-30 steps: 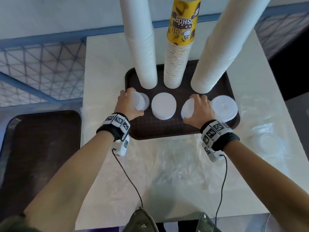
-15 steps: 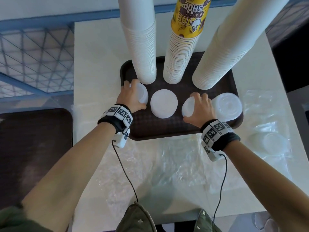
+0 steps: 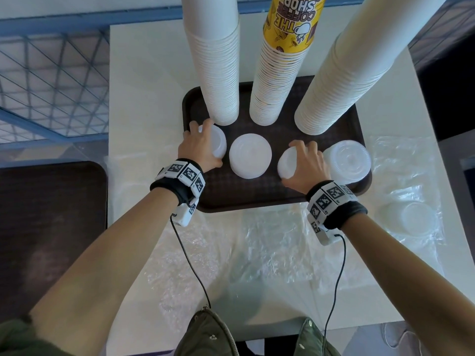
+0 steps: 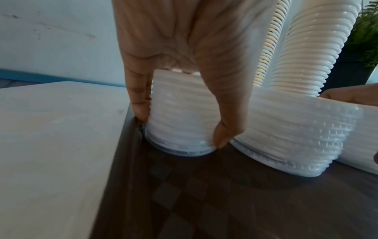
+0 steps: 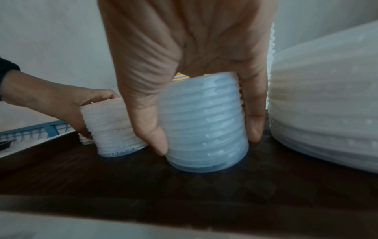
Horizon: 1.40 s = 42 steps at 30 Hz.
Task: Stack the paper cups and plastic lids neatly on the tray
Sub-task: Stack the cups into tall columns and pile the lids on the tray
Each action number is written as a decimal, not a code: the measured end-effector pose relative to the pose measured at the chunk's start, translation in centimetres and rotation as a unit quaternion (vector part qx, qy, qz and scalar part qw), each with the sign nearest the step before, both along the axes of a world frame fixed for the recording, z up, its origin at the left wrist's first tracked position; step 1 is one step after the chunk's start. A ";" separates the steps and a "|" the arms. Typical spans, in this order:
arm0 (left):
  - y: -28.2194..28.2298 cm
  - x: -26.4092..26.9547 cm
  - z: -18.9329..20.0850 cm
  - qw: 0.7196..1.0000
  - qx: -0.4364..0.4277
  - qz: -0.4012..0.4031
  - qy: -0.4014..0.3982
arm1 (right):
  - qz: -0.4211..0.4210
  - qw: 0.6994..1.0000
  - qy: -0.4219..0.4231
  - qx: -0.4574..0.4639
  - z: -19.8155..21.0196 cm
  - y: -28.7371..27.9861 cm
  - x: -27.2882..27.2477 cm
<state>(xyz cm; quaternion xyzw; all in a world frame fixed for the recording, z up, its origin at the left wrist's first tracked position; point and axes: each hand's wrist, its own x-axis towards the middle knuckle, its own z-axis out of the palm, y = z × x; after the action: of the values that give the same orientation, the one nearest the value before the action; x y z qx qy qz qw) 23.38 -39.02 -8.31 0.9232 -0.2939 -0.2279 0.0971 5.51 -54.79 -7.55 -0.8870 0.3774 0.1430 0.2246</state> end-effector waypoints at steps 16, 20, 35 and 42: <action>0.5 0.1 -0.2 1.000 0.004 -0.017 -0.007 | 0.013 1.000 0.012 -0.006 0.0 -0.2 0.1; 1.0 0.1 0.1 0.999 0.007 -0.040 -0.015 | 0.006 1.000 0.005 -0.006 0.4 0.1 0.0; 2.7 0.8 1.4 0.992 -0.077 -0.090 0.036 | 0.061 0.998 0.001 0.024 1.2 -0.2 -1.1; 2.0 1.0 2.2 0.993 -0.048 -0.095 0.044 | 0.054 0.998 0.002 0.034 1.0 -0.4 -1.0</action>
<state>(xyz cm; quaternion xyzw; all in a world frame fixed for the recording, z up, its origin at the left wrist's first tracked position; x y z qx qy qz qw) 24.41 -36.99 -6.10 0.8744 -0.3866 -0.2621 0.1315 4.55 -55.19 -6.53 -0.8977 0.3239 0.1696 0.2461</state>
